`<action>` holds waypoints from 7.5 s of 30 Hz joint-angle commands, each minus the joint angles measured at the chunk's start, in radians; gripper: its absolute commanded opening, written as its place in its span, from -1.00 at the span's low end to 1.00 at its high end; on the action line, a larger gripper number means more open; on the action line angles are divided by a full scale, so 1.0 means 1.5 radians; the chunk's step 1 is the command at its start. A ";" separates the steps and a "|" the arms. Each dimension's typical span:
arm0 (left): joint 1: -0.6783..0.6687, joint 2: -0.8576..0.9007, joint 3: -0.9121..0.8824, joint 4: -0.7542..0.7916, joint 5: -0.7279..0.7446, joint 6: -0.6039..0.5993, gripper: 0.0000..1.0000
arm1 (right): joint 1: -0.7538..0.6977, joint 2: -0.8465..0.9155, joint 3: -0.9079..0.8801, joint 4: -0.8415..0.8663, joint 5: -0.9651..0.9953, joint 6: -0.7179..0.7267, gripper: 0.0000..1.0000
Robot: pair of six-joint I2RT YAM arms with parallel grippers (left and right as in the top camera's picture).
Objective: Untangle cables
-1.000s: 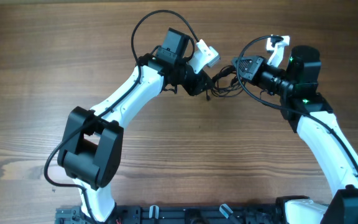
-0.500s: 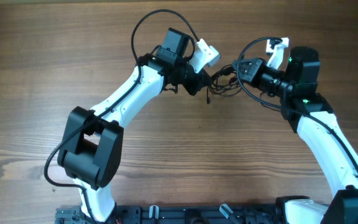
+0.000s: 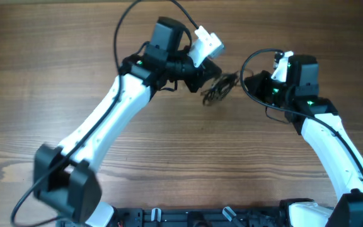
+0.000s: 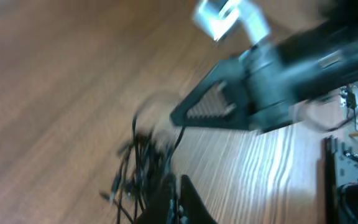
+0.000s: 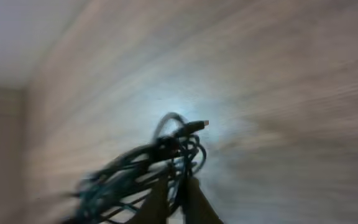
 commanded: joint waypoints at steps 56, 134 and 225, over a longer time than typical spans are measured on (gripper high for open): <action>0.057 -0.072 0.008 -0.108 -0.179 -0.001 -0.71 | 0.198 0.076 -0.002 -0.351 0.321 0.205 0.10; 0.056 -0.072 0.008 -0.176 -0.161 0.017 -0.69 | 0.197 0.112 -0.062 -0.234 0.370 0.242 -0.91; 0.055 0.128 -0.036 -0.017 0.185 0.063 0.12 | 0.170 -0.077 -0.059 0.171 0.009 0.180 -0.91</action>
